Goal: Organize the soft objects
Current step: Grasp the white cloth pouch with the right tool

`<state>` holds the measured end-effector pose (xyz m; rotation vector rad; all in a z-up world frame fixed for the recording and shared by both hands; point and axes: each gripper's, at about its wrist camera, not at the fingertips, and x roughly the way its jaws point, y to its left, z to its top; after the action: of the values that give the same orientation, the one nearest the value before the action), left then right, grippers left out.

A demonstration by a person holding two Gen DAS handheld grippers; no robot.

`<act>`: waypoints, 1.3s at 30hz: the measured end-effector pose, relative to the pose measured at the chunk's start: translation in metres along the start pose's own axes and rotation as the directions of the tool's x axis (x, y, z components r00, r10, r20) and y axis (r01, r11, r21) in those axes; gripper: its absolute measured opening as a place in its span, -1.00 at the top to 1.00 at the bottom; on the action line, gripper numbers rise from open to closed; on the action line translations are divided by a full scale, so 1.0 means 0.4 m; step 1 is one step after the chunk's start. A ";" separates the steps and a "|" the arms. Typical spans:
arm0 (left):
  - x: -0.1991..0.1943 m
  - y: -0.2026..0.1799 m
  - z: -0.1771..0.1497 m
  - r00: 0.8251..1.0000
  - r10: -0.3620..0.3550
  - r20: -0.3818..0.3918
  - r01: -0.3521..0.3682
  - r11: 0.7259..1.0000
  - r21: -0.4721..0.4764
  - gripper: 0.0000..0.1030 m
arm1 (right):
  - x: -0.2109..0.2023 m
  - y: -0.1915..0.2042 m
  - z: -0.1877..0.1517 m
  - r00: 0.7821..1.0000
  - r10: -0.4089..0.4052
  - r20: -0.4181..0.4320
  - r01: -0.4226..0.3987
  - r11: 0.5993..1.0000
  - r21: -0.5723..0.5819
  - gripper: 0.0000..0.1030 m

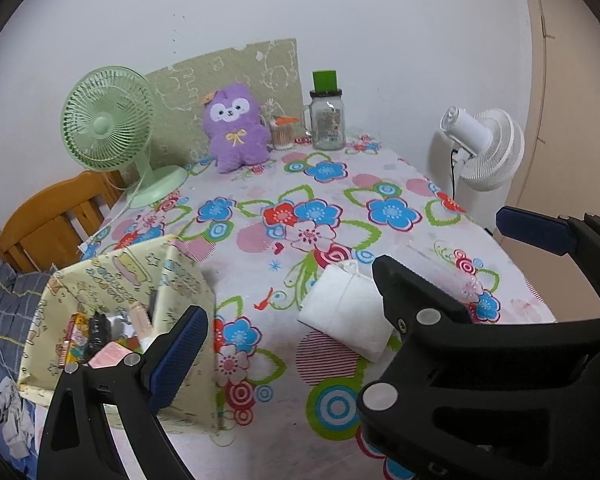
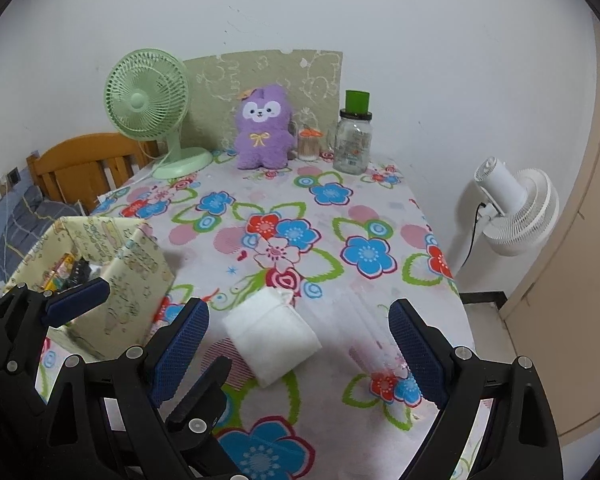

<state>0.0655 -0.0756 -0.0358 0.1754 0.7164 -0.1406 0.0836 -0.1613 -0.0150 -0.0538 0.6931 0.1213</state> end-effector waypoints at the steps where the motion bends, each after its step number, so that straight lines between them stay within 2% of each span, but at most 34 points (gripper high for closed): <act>1: 0.009 -0.005 -0.001 1.000 0.000 -0.006 0.000 1.000 0.002 -0.91 | 0.012 -0.007 -0.004 1.000 0.001 -0.010 -0.001 1.000 0.003 -0.81; 10: 0.089 -0.041 -0.013 0.998 -0.010 -0.056 0.011 1.000 0.021 -0.91 | 0.098 -0.041 -0.027 0.998 -0.008 -0.067 0.009 1.000 0.011 -0.81; 18: 0.166 -0.036 -0.029 0.993 -0.010 -0.118 0.011 1.000 0.008 -0.90 | 0.178 -0.046 -0.045 0.993 0.002 -0.122 -0.002 1.000 0.005 -0.80; 23: 0.199 -0.028 -0.044 0.990 0.015 -0.143 -0.016 1.000 -0.004 -0.89 | 0.225 -0.040 -0.061 0.987 0.028 -0.160 -0.026 1.000 0.014 -0.73; 30: 0.237 -0.017 -0.053 0.984 -0.011 -0.178 0.005 0.999 -0.034 -0.89 | 0.280 -0.029 -0.062 0.979 0.059 -0.196 -0.059 0.998 0.006 -0.62; 33: 0.242 -0.009 -0.057 0.982 -0.028 -0.185 0.015 0.997 -0.073 -0.87 | 0.300 -0.021 -0.061 0.972 0.097 -0.215 -0.099 0.995 0.002 -0.53; 36: 0.250 0.000 -0.065 0.979 -0.053 -0.195 0.031 0.993 -0.117 -0.87 | 0.313 -0.009 -0.062 0.964 0.127 -0.232 -0.132 0.991 -0.004 -0.36; 37: 0.251 0.001 -0.066 0.978 -0.059 -0.198 0.035 0.992 -0.121 -0.87 | 0.317 -0.006 -0.062 0.961 0.141 -0.239 -0.147 0.989 -0.008 -0.24; 39: 0.253 0.002 -0.067 0.978 -0.066 -0.199 0.043 0.992 -0.120 -0.87 | 0.320 -0.003 -0.062 0.958 0.152 -0.245 -0.159 0.987 -0.012 -0.15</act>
<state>0.1241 -0.0762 -0.1226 0.0595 0.9306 -0.1347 0.1657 -0.1526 -0.1162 -0.0449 0.9413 0.2804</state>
